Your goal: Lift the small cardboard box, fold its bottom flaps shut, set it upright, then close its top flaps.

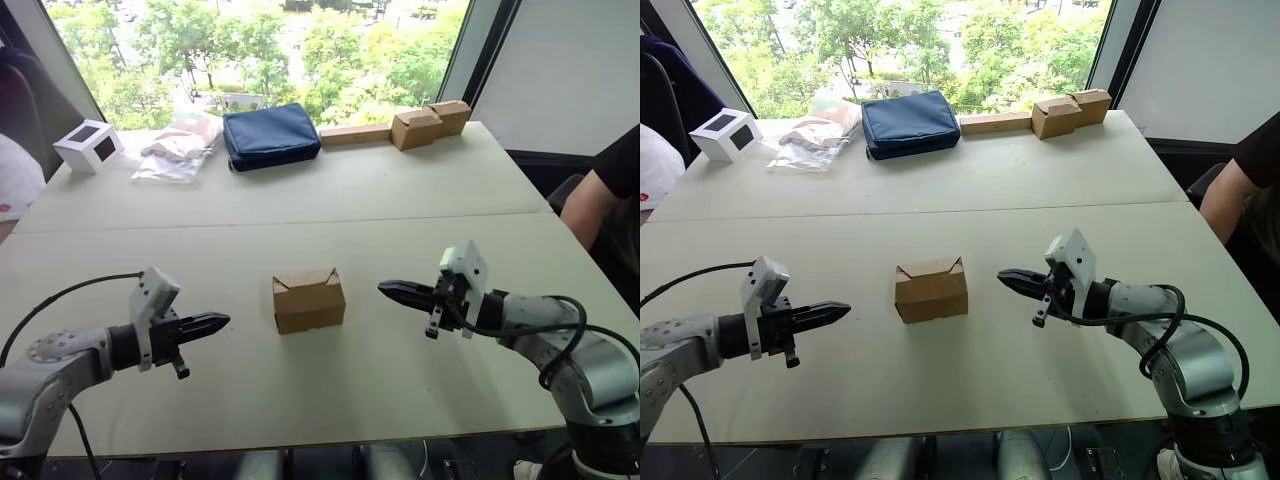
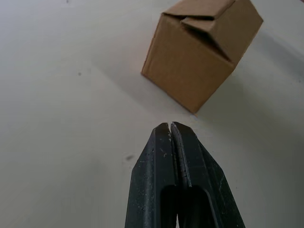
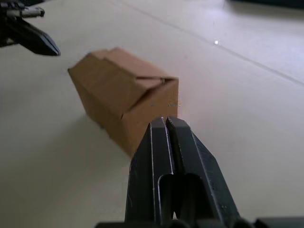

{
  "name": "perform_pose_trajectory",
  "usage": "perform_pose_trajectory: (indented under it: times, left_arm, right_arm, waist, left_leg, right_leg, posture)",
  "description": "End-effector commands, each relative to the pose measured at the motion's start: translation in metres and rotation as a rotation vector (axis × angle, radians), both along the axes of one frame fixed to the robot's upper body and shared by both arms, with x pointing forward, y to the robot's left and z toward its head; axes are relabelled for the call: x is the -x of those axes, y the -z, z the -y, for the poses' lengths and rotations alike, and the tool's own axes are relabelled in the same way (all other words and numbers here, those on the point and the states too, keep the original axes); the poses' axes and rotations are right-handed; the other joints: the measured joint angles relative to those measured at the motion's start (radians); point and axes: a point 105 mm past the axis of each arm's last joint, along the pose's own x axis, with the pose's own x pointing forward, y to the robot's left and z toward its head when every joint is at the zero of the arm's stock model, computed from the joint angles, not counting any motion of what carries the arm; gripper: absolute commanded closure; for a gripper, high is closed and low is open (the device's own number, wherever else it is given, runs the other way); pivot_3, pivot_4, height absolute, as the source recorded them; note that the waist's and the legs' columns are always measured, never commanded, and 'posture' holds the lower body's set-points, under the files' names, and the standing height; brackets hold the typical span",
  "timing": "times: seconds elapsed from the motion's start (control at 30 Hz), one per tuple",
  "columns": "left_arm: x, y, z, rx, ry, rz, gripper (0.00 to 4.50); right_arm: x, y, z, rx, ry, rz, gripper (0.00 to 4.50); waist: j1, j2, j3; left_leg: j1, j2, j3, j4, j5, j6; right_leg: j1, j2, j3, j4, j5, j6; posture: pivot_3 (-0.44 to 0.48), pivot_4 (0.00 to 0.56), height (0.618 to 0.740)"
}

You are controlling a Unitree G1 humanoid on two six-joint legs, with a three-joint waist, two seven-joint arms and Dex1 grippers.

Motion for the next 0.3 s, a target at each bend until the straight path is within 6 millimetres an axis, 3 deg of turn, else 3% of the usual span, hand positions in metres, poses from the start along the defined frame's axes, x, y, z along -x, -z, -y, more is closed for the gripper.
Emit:
perform_pose_trajectory:
  times: [0.03,0.3]
  left_arm:
    - [0.007,-0.001,-0.006,0.005,-0.029,0.022,4.47]
    - [0.018,0.014,-0.007,0.111,-0.048,-0.076,4.47]
  right_arm:
    - [-0.001,0.003,0.010,0.007,0.044,-0.002,4.50]
    - [0.002,0.019,0.014,0.002,0.046,-0.064,4.50]
  waist:
    - [0.000,0.000,0.000]
    - [0.000,0.000,0.000]
  left_leg:
    - [0.000,0.000,0.000,0.000,0.000,0.000]
    - [0.000,0.000,0.000,0.000,0.000,0.000]
  right_leg:
    - [0.001,0.000,0.000,-0.001,0.000,0.000]
    - [0.001,0.000,0.000,-0.002,0.000,0.000]
  posture:
    - [0.000,0.150,0.737]
    - [0.000,0.150,0.737]
